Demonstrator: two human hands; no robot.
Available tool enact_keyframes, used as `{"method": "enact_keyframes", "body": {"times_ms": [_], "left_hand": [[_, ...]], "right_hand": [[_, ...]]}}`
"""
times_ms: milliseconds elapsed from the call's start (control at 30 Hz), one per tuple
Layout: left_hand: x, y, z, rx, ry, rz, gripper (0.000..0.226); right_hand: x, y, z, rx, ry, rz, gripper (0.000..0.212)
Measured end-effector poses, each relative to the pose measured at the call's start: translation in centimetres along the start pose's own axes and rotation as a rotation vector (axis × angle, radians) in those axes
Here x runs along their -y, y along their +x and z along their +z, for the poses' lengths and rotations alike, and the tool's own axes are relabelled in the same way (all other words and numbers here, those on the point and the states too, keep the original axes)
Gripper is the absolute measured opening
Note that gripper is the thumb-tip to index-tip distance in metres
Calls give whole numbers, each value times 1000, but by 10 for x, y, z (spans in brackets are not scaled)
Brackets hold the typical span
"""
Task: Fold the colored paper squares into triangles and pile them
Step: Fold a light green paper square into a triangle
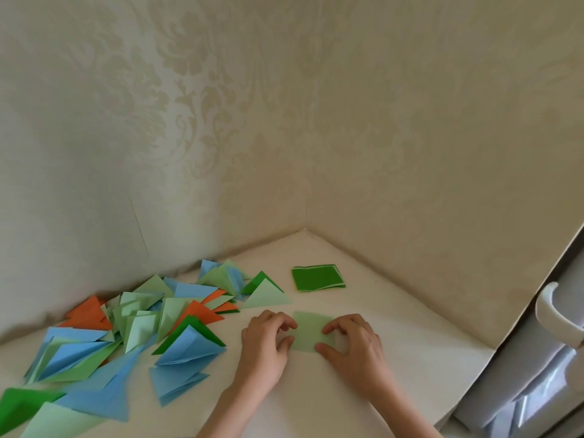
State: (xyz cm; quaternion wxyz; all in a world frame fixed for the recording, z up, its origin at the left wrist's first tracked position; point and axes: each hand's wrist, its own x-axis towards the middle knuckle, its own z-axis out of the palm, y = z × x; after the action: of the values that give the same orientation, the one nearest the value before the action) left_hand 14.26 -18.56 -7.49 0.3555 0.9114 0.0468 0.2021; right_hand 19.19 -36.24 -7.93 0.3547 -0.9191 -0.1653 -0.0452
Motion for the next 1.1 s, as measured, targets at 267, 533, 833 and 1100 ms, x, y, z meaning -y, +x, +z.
{"method": "enact_keyframes", "body": {"times_ms": [267,533,833,1100], "left_hand": [[-17,-16,3,67,30,121,24],[-19,-20,-1,126,85,167,53],[-20,-19,1,94,185,270,53],[-5,-15,-7,104,132,236,14]], "right_hand": [[8,1,-7,34,-24,37,19],[18,20,-19,39,36,146,19],[16,-2,-29,65,130,192,6],[10,-6,-39,274,-92,-17,27]]}}
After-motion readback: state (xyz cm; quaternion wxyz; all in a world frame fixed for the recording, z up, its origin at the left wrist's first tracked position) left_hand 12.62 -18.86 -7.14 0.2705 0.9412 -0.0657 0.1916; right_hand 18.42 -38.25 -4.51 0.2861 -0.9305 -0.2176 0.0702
